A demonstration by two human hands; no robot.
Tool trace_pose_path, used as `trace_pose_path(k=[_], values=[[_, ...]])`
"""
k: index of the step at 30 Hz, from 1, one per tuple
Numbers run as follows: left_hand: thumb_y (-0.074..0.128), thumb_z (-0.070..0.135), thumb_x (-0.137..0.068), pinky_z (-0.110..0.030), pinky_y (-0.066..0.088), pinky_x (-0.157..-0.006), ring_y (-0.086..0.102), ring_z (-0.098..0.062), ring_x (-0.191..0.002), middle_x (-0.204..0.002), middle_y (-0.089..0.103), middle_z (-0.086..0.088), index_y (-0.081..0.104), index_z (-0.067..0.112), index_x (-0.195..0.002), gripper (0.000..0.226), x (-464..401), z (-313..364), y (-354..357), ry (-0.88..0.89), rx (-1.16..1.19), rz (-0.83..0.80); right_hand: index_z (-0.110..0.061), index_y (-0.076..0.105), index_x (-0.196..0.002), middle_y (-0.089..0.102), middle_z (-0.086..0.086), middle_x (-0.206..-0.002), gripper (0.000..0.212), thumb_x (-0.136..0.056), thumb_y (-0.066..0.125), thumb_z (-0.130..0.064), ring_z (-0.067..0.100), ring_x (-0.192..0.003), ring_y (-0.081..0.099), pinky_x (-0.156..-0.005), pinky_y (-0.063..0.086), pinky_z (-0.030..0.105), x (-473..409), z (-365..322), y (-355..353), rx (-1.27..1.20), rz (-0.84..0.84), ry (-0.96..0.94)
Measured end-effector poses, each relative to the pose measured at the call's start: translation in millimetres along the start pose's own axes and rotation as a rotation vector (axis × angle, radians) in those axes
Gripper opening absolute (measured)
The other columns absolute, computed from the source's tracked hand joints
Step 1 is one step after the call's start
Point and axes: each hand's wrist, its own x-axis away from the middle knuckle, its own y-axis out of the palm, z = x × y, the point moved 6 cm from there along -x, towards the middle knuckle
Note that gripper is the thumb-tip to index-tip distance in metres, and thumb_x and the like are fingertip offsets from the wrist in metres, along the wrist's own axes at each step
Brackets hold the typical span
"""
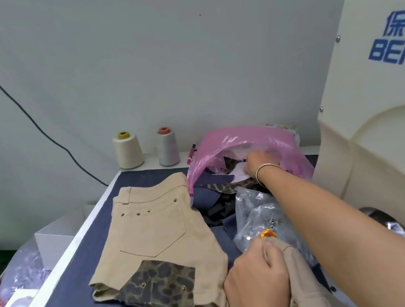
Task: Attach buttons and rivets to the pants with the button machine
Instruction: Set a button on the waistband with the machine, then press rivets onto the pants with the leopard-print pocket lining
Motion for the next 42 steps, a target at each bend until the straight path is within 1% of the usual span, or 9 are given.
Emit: trace_pose_path(k=[6, 13, 19, 24, 27, 30, 33, 38, 42], values=[[0.030, 0.043, -0.094, -0.034, 0.039, -0.065, 0.048, -0.017, -0.071, -0.064, 0.047, 0.003, 0.033, 0.023, -0.069, 0.032, 2.2, 1.1, -1.9, 0.046, 0.009, 0.066, -0.002, 0.065, -0.105, 0.066, 0.014, -0.096, 0.024, -0.092, 0.045, 0.002, 0.031, -0.092, 0.062, -0.071, 0.040, 0.032, 11.2, 0.5, -20.5, -0.041, 0.131, -0.048], [0.033, 0.043, -0.095, -0.037, 0.046, -0.070, 0.057, -0.026, -0.075, -0.072, 0.061, -0.003, 0.038, 0.019, -0.065, 0.038, 0.5, -1.3, -7.5, 0.007, 0.133, 0.126, -0.012, 0.060, -0.083, 0.059, 0.010, -0.085, 0.030, -0.095, 0.037, -0.028, 0.027, -0.091, 0.050, -0.084, 0.037, 0.039, 87.7, -14.1, -52.2, -0.285, 0.467, -0.105], [0.043, 0.030, -0.098, -0.038, 0.043, -0.077, 0.057, -0.019, -0.080, -0.077, 0.064, 0.004, 0.057, 0.024, -0.069, 0.033, 5.0, -4.1, -18.8, -0.111, 0.568, -0.019, -0.019, 0.039, -0.063, 0.041, -0.011, -0.055, 0.034, -0.096, 0.046, -0.019, 0.004, -0.051, 0.033, -0.056, 0.032, 0.026, 183.9, -3.8, -60.7, -1.154, 0.386, -0.233], [0.048, 0.029, -0.096, -0.039, 0.050, -0.083, 0.064, -0.028, -0.087, -0.087, 0.070, -0.015, 0.069, 0.006, -0.090, 0.032, 13.2, -1.7, -34.2, -0.333, 1.002, -0.187, -0.022, 0.040, -0.067, 0.036, -0.017, -0.050, 0.033, -0.099, 0.041, -0.021, -0.001, -0.048, 0.031, -0.047, 0.031, 0.013, 241.8, 39.1, -81.9, -1.645, 0.348, -0.161], [0.046, 0.019, -0.095, -0.021, 0.050, -0.054, 0.062, -0.013, -0.057, -0.057, 0.063, -0.002, 0.063, 0.009, -0.072, 0.030, 11.4, 25.2, -53.3, -0.209, 1.078, -0.228, -0.021, 0.048, -0.076, 0.044, -0.012, -0.064, 0.025, -0.101, 0.042, -0.023, 0.003, -0.060, 0.040, -0.058, 0.037, 0.019, 275.0, 52.7, -93.8, -1.604, 0.413, -0.177], [0.045, 0.010, -0.093, -0.020, 0.049, -0.053, 0.058, -0.015, -0.055, -0.055, 0.061, -0.003, 0.064, 0.011, -0.059, 0.039, 0.4, 54.4, -78.2, -0.121, 1.096, -0.207, -0.025, 0.047, -0.081, 0.045, -0.020, -0.066, 0.019, -0.099, 0.043, -0.020, -0.002, -0.061, 0.040, -0.060, 0.035, 0.012, 316.7, 58.8, -111.6, -1.348, 0.621, -0.424], [0.045, 0.010, -0.092, -0.034, 0.049, -0.076, 0.057, -0.025, -0.078, -0.083, 0.064, -0.017, 0.067, 0.001, -0.084, 0.025, -18.8, 67.1, -93.8, -0.039, 0.929, -0.231, -0.026, 0.050, -0.085, 0.051, -0.022, -0.081, 0.010, -0.093, 0.046, -0.022, -0.004, -0.074, 0.049, -0.068, 0.037, 0.012, 346.0, 49.7, -99.2, -1.197, 0.586, -0.675], [0.043, 0.010, -0.097, -0.033, 0.039, -0.084, 0.053, -0.029, -0.107, -0.118, 0.058, -0.014, 0.053, 0.009, -0.122, 0.026, -38.5, 60.7, -110.9, 0.267, -0.240, -0.097, -0.015, 0.046, -0.078, 0.048, -0.007, -0.079, 0.017, -0.095, 0.048, -0.015, 0.001, -0.079, 0.045, -0.069, 0.034, 0.017, 329.2, 24.7, -9.0, -0.811, 0.092, -0.581], [0.045, 0.035, -0.096, -0.035, 0.038, -0.063, 0.056, -0.027, -0.081, -0.080, 0.060, -0.002, 0.049, 0.016, -0.084, 0.023, -19.1, 41.3, -139.5, 0.290, -0.396, 0.062, -0.004, 0.055, -0.096, 0.059, 0.013, -0.098, 0.015, -0.094, 0.045, -0.015, 0.033, -0.093, 0.049, -0.081, 0.038, 0.038, 309.7, 25.5, 24.7, -0.657, 0.033, -0.416]])
